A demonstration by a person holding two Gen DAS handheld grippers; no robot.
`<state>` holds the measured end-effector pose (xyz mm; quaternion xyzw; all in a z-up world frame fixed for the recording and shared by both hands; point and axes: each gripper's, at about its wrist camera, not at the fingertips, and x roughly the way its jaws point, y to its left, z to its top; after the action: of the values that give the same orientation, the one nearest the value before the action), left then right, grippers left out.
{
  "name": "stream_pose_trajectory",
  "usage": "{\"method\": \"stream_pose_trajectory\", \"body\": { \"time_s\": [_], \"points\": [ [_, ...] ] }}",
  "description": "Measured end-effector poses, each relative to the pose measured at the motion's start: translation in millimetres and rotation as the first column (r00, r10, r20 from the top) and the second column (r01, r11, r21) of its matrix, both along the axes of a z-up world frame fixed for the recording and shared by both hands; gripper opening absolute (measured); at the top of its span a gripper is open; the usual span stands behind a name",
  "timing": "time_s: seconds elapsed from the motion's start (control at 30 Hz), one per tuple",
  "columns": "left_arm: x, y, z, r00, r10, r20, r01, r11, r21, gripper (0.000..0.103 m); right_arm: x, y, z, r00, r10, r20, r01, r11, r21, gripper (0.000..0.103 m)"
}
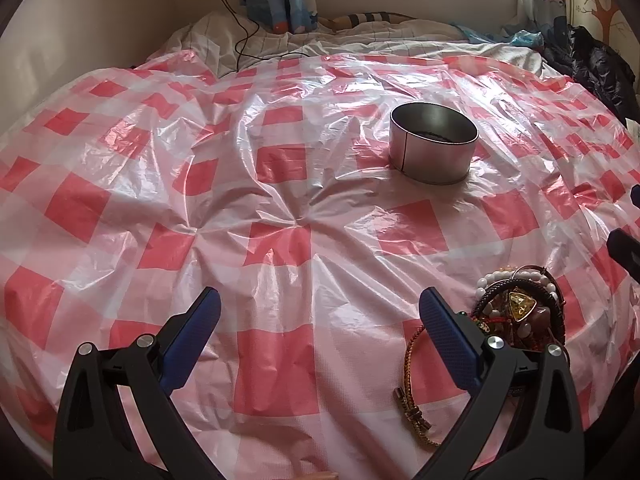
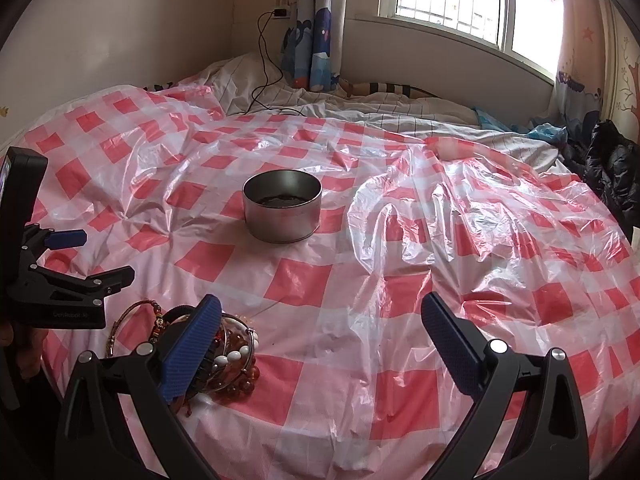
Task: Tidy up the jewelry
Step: 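Move the left tool toward the jewelry pile beside the steel tin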
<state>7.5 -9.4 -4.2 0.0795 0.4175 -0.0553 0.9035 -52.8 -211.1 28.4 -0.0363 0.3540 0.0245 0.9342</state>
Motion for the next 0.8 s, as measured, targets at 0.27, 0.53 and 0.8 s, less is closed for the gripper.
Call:
{"method": "stream_pose_trajectory", "body": {
  "time_s": [0.27, 0.53, 0.8],
  "points": [
    [-3.3, 3.4, -8.5, 0.989, -0.124, -0.083, 0.114, 0.987, -0.115, 0.095, 1.1, -5.1, 1.6, 1.000, -0.012, 0.001, 0.012, 1.000, 0.013, 0.096],
    [-15.3, 3.3, -24.2, 0.965, -0.224, -0.139, 0.209, 0.972, -0.110, 0.095, -0.1, -14.5, 6.3, 1.000, -0.025, 0.007, 0.025, 0.998, 0.062, 0.096],
    [-20.9, -15.1, -28.2, 0.946, -0.283, -0.155, 0.277, 0.959, -0.062, 0.089, -0.1, -13.6, 8.1, 1.000, -0.023, 0.008, 0.023, 0.998, 0.065, 0.096]
  ]
}}
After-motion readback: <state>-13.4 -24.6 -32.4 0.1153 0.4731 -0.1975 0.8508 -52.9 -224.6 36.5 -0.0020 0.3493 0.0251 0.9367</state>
